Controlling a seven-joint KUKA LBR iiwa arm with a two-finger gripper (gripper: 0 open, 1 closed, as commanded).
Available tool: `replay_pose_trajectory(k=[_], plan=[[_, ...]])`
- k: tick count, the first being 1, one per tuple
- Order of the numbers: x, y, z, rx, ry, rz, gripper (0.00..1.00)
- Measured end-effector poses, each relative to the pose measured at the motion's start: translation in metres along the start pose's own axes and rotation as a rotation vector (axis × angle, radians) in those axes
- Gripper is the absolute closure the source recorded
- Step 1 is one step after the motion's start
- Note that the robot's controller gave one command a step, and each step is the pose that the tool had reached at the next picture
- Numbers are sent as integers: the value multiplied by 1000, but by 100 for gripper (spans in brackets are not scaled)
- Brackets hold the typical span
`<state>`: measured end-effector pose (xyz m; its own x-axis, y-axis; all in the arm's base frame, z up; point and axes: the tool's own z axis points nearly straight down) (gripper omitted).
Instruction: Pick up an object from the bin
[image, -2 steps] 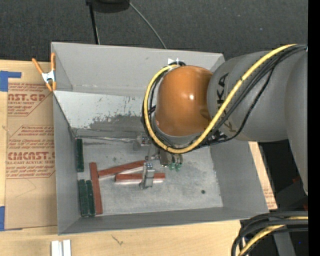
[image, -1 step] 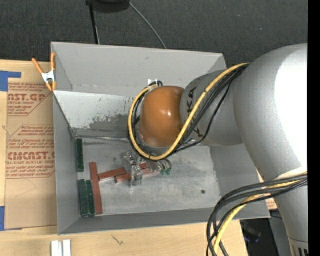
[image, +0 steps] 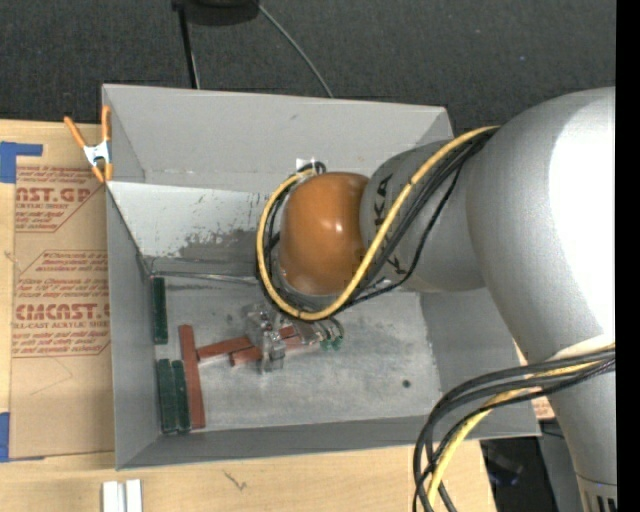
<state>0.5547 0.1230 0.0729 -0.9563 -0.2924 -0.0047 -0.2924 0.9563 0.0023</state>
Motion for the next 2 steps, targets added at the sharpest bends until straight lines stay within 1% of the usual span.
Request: replay_pose_trajectory(k=[1,2], plan=[[-6,1,-38,1,11,4,100],[9,-6,-150,1,3,-17,100]])
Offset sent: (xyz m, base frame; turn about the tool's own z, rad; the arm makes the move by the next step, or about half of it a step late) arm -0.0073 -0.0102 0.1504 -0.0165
